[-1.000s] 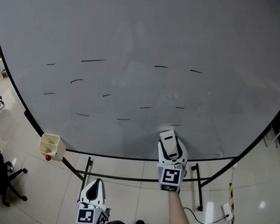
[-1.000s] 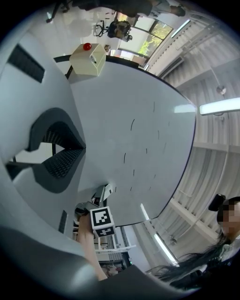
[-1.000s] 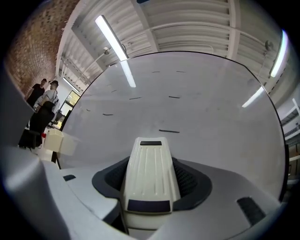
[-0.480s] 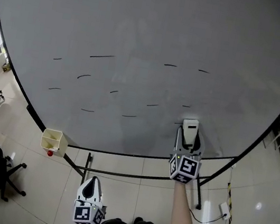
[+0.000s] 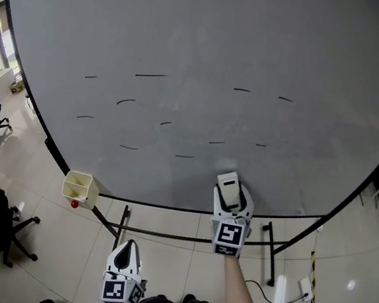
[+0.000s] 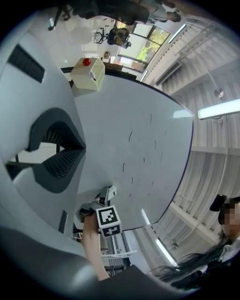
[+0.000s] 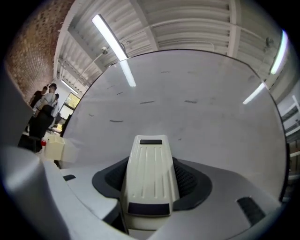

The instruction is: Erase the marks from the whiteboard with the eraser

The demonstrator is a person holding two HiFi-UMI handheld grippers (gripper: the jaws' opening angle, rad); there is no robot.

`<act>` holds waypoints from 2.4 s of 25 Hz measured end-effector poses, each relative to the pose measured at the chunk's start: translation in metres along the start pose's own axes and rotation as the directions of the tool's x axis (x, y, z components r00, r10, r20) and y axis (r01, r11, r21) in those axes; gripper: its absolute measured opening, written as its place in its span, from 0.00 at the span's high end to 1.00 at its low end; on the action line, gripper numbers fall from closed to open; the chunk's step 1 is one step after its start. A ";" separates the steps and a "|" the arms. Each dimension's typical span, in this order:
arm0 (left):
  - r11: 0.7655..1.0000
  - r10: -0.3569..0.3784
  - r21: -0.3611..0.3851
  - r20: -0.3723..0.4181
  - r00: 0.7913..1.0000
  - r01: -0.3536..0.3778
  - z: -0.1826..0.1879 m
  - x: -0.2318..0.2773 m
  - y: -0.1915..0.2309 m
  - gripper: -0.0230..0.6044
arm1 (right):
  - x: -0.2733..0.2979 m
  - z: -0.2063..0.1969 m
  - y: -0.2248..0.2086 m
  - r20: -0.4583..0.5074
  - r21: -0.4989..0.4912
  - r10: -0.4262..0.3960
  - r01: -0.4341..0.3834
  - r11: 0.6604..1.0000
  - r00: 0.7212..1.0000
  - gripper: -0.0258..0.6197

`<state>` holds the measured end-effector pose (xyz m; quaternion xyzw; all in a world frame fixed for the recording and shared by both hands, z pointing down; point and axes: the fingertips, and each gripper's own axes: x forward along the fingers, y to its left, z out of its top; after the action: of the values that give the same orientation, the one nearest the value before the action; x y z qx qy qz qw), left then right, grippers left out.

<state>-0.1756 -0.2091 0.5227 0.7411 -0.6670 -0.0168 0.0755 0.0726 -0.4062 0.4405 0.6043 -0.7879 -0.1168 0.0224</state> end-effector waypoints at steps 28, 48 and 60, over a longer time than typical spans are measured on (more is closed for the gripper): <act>0.999 0.018 -0.029 -0.017 1.000 -0.019 -0.006 -0.025 0.038 0.99 | -0.005 -0.010 0.008 -0.078 0.046 -0.033 0.037 0.998 0.996 0.53; 0.975 -0.223 0.009 -0.052 0.973 0.224 -0.036 -0.091 -0.078 0.99 | -0.295 -0.089 0.086 -0.327 0.298 0.157 -0.056 0.953 0.932 0.53; 0.973 -0.228 0.024 -0.056 0.972 0.229 -0.070 -0.167 -0.143 0.99 | -0.378 -0.092 0.063 -0.336 0.306 0.183 -0.077 0.949 0.924 0.53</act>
<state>-0.0436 -0.0235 0.5604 0.8141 -0.5752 0.0043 0.0796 0.1308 -0.0434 0.5832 0.5579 -0.8176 0.1132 0.0860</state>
